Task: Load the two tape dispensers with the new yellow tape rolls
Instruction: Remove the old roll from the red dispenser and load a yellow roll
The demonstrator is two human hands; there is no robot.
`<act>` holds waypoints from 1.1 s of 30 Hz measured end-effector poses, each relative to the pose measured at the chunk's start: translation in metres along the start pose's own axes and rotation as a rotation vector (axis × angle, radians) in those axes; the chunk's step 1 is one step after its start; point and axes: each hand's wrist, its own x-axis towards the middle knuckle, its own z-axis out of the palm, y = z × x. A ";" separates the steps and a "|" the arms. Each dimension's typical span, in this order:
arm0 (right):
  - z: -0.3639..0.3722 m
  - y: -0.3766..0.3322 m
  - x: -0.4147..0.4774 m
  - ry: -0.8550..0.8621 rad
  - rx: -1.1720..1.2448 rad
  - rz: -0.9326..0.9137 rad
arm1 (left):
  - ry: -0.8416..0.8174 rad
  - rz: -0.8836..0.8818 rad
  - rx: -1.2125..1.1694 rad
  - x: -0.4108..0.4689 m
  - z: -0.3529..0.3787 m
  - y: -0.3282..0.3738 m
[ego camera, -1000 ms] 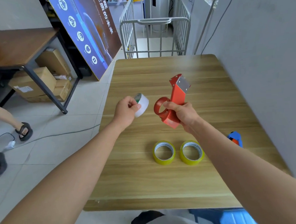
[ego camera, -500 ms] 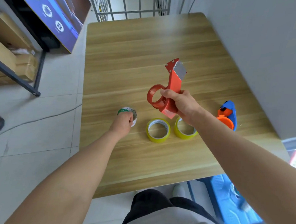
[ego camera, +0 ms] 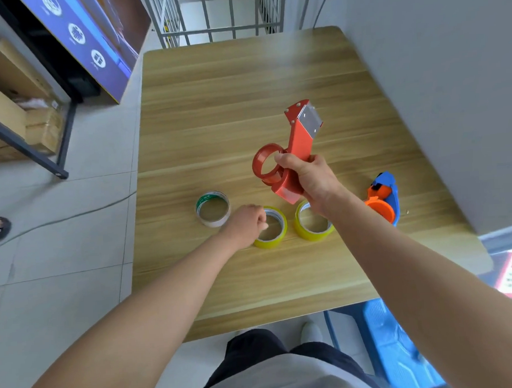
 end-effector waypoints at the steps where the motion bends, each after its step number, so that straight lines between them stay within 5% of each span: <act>1: -0.002 -0.001 -0.001 0.010 -0.010 -0.001 | -0.063 -0.019 0.000 0.000 0.005 0.004; 9: -0.025 0.004 -0.011 0.002 -0.042 -0.034 | -0.194 0.018 0.200 0.000 0.028 0.005; 13: -0.031 0.004 -0.013 0.001 -0.045 -0.044 | -0.035 -0.091 -0.081 0.003 0.010 0.007; 20: -0.035 -0.011 -0.014 0.019 -0.066 -0.067 | 0.284 -0.308 -0.922 0.005 -0.055 0.017; 33: -0.011 -0.054 -0.017 -0.069 -0.013 -0.215 | 0.471 -0.212 -1.310 -0.025 -0.136 0.034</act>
